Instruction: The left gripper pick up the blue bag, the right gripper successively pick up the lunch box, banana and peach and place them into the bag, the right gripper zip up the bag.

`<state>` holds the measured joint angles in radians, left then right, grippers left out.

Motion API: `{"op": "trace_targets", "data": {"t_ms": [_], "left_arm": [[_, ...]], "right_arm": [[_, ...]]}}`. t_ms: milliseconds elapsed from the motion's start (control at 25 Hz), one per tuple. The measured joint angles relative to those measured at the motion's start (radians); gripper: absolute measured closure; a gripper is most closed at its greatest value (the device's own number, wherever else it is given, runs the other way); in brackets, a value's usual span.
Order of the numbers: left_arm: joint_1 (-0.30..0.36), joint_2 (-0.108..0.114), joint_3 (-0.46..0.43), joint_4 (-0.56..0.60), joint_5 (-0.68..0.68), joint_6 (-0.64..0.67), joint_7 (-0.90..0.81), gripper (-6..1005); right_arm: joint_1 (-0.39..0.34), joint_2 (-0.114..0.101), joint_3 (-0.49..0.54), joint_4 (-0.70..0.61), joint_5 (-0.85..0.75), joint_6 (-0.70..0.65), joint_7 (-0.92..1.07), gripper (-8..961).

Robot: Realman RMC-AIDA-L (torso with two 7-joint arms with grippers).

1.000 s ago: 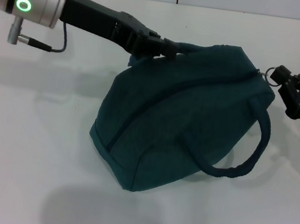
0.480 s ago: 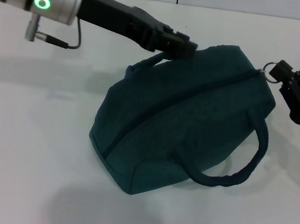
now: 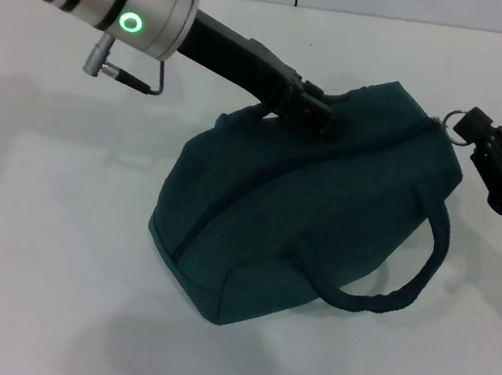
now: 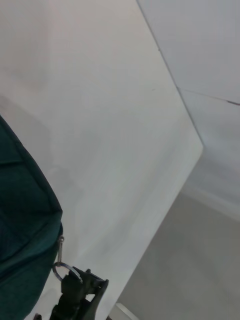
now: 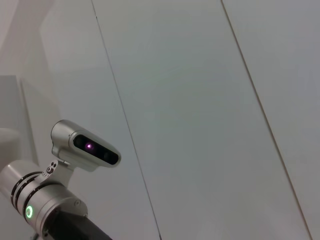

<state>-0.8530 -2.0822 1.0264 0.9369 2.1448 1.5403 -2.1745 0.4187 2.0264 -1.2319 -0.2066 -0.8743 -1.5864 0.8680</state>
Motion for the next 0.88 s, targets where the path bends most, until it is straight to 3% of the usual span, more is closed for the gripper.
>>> {"op": "trace_targets", "data": {"t_ms": [160, 600, 800, 880], "left_arm": [[-0.001, -0.001, 0.012, 0.000, 0.001, -0.004, -0.010, 377], [0.000, 0.002, 0.023, 0.002, 0.001, 0.006, -0.012, 619], [0.004, 0.007, 0.017, 0.002, -0.007, 0.031, -0.013, 853], [0.003, 0.009, 0.013, 0.002, -0.007, 0.040, -0.013, 890]], "right_arm": [[-0.002, 0.000, 0.003, 0.000, 0.000, -0.003, -0.001, 937], [-0.009, -0.004, 0.012, 0.000, 0.015, 0.006, -0.008, 937], [-0.015, -0.006, 0.012, 0.000, 0.034, 0.048, -0.012, 937], [-0.015, -0.006, 0.012, 0.001, 0.035, 0.065, -0.012, 937]]}}
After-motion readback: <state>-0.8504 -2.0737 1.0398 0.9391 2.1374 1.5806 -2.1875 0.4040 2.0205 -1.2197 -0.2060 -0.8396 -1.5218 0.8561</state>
